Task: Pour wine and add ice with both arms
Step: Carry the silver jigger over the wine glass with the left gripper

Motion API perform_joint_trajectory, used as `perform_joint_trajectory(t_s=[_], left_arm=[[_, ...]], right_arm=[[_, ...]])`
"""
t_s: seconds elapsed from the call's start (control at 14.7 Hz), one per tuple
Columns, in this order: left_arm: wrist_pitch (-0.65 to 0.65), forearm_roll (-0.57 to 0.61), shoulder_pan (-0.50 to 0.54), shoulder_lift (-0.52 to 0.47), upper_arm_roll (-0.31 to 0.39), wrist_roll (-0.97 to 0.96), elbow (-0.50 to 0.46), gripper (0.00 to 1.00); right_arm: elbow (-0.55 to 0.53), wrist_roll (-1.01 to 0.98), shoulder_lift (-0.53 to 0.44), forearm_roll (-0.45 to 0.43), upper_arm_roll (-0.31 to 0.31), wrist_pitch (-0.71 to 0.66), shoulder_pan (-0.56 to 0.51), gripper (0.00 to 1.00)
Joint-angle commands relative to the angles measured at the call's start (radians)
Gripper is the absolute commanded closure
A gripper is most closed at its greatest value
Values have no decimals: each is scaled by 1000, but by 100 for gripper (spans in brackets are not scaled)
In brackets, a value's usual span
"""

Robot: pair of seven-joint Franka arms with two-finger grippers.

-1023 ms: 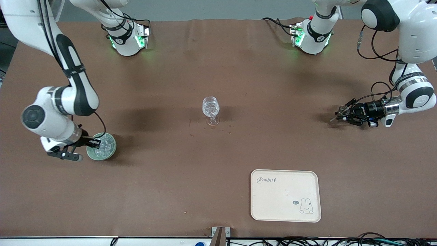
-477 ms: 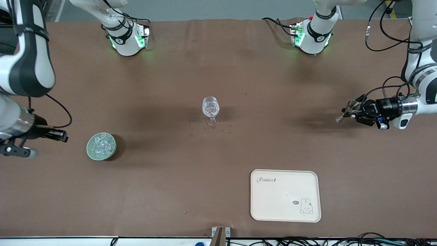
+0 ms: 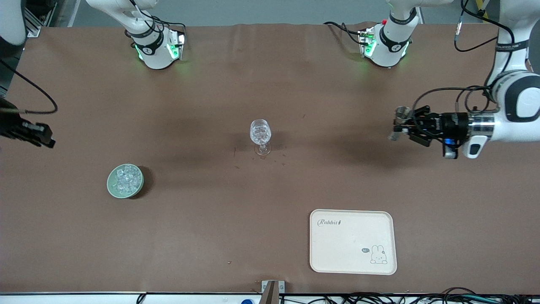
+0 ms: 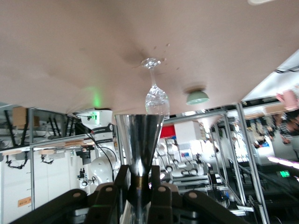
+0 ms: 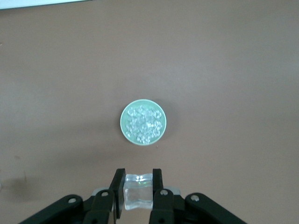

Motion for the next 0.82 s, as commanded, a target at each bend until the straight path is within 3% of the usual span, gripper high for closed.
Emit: perform_joint_trajectory(t_s=[0.0, 0.27, 0.75], left_arm=[[106, 15, 9, -42, -146, -116, -19, 100], [190, -48, 4, -27, -291, -216, -18, 100], [580, -79, -1, 46, -587, -398, -7, 100]], right_arm=[[-17, -36, -73, 0, 4, -63, -5, 99], [-90, -38, -107, 0, 7, -29, -5, 99], [-120, -38, -127, 0, 13, -9, -3, 99]])
